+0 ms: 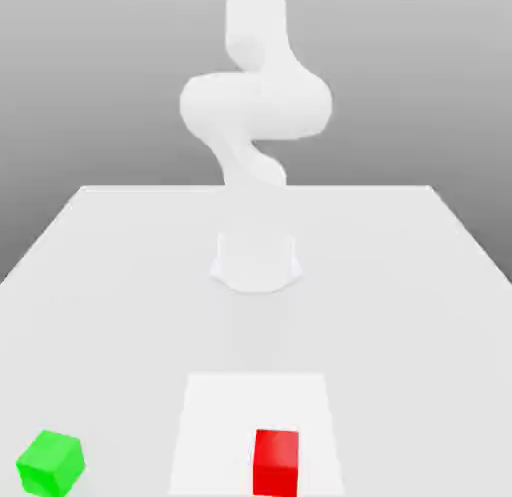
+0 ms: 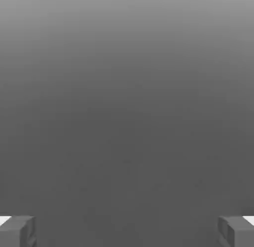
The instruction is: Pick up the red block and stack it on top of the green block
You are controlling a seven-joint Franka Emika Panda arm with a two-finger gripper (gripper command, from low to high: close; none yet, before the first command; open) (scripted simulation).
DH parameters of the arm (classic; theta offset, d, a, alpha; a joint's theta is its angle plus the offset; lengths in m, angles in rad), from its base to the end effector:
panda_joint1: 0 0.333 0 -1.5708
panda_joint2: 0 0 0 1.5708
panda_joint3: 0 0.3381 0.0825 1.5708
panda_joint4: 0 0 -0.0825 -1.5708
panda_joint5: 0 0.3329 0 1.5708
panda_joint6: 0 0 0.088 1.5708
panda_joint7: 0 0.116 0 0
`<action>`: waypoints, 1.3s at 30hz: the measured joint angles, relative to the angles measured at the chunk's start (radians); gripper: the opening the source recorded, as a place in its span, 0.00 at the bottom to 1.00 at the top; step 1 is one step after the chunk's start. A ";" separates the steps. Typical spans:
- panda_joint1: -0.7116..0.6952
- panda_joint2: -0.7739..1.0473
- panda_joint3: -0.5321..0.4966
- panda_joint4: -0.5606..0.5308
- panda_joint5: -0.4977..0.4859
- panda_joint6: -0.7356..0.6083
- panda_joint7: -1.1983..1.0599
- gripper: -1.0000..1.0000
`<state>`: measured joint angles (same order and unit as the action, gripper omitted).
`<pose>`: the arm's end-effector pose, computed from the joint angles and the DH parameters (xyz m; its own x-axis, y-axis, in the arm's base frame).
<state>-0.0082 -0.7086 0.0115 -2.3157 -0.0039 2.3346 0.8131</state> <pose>0.3212 0.0027 0.6856 0.5138 -0.7208 0.4652 -0.5421 -0.6931 -0.4752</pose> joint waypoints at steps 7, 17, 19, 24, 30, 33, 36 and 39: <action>-0.016 0.260 0.027 -0.045 -0.017 0.098 0.042 0.50; -0.017 0.623 0.043 -0.107 -0.039 0.236 0.100 0.50; -0.014 0.695 0.044 -0.119 -0.040 0.263 0.109 0.50; -0.010 0.875 0.049 -0.151 -0.030 0.332 0.122 0.50; 0.003 1.085 0.034 -0.132 -0.048 0.489 0.141 0.00; 0.003 1.085 0.034 -0.132 -0.048 0.489 0.141 0.00; 0.003 1.100 0.033 -0.129 -0.052 0.502 0.144 0.00; -0.004 1.036 0.042 -0.140 -0.044 0.448 0.138 0.00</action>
<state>-0.0124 0.3270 0.0534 -2.4555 -0.0481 2.7823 0.9515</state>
